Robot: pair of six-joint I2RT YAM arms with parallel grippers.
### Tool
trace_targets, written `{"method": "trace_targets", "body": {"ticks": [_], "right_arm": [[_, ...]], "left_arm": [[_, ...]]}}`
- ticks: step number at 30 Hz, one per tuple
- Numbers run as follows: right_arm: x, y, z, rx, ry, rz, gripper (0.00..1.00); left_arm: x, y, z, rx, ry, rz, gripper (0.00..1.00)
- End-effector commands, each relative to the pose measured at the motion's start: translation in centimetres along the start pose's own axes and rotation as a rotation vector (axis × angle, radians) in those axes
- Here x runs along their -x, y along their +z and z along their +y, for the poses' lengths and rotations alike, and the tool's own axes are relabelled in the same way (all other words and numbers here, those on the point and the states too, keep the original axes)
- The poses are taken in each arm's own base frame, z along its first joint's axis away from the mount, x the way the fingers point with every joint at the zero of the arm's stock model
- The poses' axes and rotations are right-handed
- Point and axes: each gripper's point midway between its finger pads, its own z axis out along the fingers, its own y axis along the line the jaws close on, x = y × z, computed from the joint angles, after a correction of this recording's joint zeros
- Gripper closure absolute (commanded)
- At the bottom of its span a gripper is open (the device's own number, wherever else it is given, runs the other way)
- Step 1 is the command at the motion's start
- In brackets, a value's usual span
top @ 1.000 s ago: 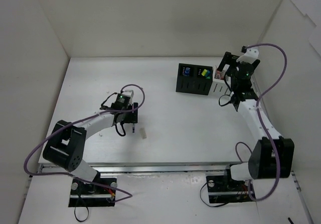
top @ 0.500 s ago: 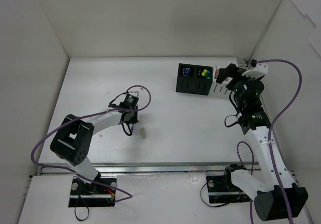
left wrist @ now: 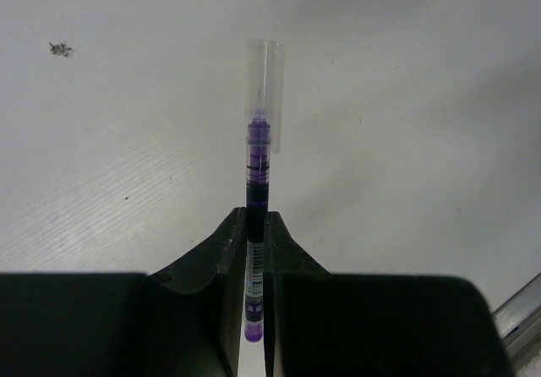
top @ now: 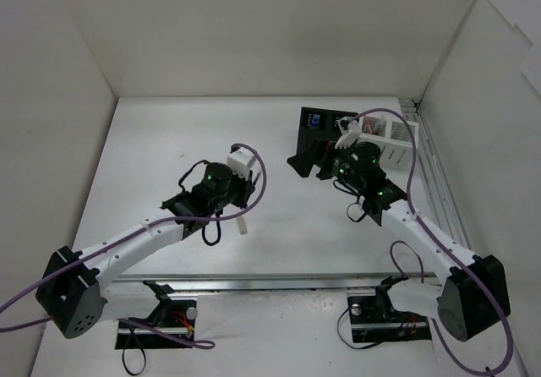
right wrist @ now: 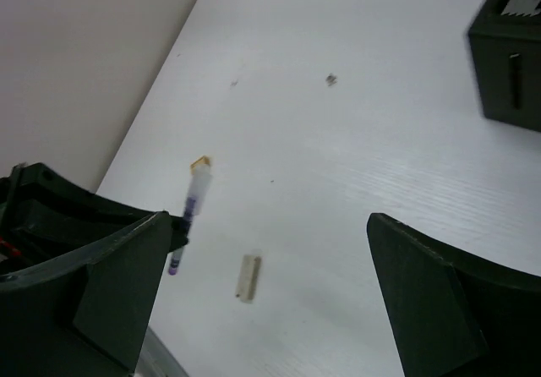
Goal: Sort the stationery into containers
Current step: Pick up the pen from the center of the board, then place the pen in the storage box.
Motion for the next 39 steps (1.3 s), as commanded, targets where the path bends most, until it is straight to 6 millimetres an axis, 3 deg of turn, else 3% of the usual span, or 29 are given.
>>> {"method": "trace_targets", "body": {"ticks": [1,2,3,5,9,11,13,14,16,17,18,19,20,22,24,25,27,29,30,32,33,34,39], "right_arm": [[2.1,1.9,4.9,0.150,-0.005,-0.096,0.02],[1.2,2.5,6.1,0.177,0.004,-0.081,0.02],[1.2,3.0,6.3,0.169,0.009,-0.097,0.02],[-0.8,4.5,7.4,0.180,0.017,-0.054,0.02],[-2.9,6.7,7.3,0.122,0.055,-0.025,0.04],[-4.1,7.7,7.7,0.115,0.066,-0.003,0.11],[-4.6,8.5,7.9,0.108,0.075,-0.001,0.27],[-4.4,8.7,8.3,0.110,0.084,-0.021,0.57],[-4.2,8.9,8.6,0.109,0.085,-0.033,0.82],[-3.9,8.9,8.8,0.110,0.079,-0.042,0.88],[-3.4,8.9,8.7,0.104,0.074,-0.059,0.93],[-2.7,8.8,8.9,0.102,0.065,-0.080,1.00],[-1.9,8.7,8.4,0.079,0.054,-0.107,1.00],[-0.1,8.2,8.0,0.059,0.018,-0.159,1.00],[2.1,7.5,6.6,0.016,0.003,-0.218,1.00],[4.0,7.0,4.0,-0.065,-0.031,-0.271,1.00],[7.1,5.5,2.0,-0.154,-0.082,-0.346,1.00],[10.6,3.4,-2.5,-0.340,-0.192,-0.419,1.00],[12.5,2.4,-3.0,-0.384,-0.226,-0.456,1.00],[15.8,-0.3,-6.5,-0.555,-0.308,-0.510,1.00],[17.4,-0.9,-6.9,-0.588,-0.327,-0.538,1.00],[18.9,-1.9,-8.8,-0.655,-0.369,-0.546,1.00],[22.3,-1.8,-15.6,-0.795,-0.446,-0.512,1.00]], "left_arm": [[2.3,-0.1,-1.7,-0.068,0.039,-0.091,1.00],[2.6,-0.1,-1.7,-0.064,0.035,-0.094,1.00],[3.0,-0.1,-1.7,-0.058,0.033,-0.105,1.00],[3.3,-0.1,-2.1,-0.069,0.038,-0.111,1.00],[3.8,-0.3,-2.6,-0.079,0.031,-0.134,1.00],[4.0,-0.3,-3.0,-0.084,0.031,-0.141,1.00],[4.0,-0.1,-3.1,-0.090,0.033,-0.139,1.00],[4.1,-0.1,-3.2,-0.091,0.032,-0.137,1.00],[4.1,0.0,-3.1,-0.087,0.030,-0.136,1.00],[3.9,0.0,-3.0,-0.083,0.027,-0.132,1.00],[4.1,0.0,-2.8,-0.070,0.024,-0.136,0.93],[3.9,0.0,-2.6,-0.059,0.023,-0.125,0.84],[3.8,0.0,-2.4,-0.048,0.019,-0.121,0.62],[3.8,-0.4,-1.4,0.012,0.009,-0.115,0.34],[3.7,-1.0,-0.6,0.055,-0.016,-0.114,0.11],[3.6,-1.2,-0.1,0.072,-0.032,-0.111,0.01],[2.1,-1.8,0.9,0.104,-0.076,-0.066,0.01],[0.7,-2.2,2.3,0.146,-0.117,-0.027,0.01],[-0.2,-2.3,2.7,0.159,-0.148,-0.009,0.01],[-1.9,-2.3,3.9,0.191,-0.183,0.034,0.01],[-2.4,-2.2,4.0,0.188,-0.211,0.047,0.01],[-2.9,-2.0,4.2,0.190,-0.225,0.061,0.01],[-4.9,-0.3,3.7,0.159,-0.255,0.152,0.01]]}}
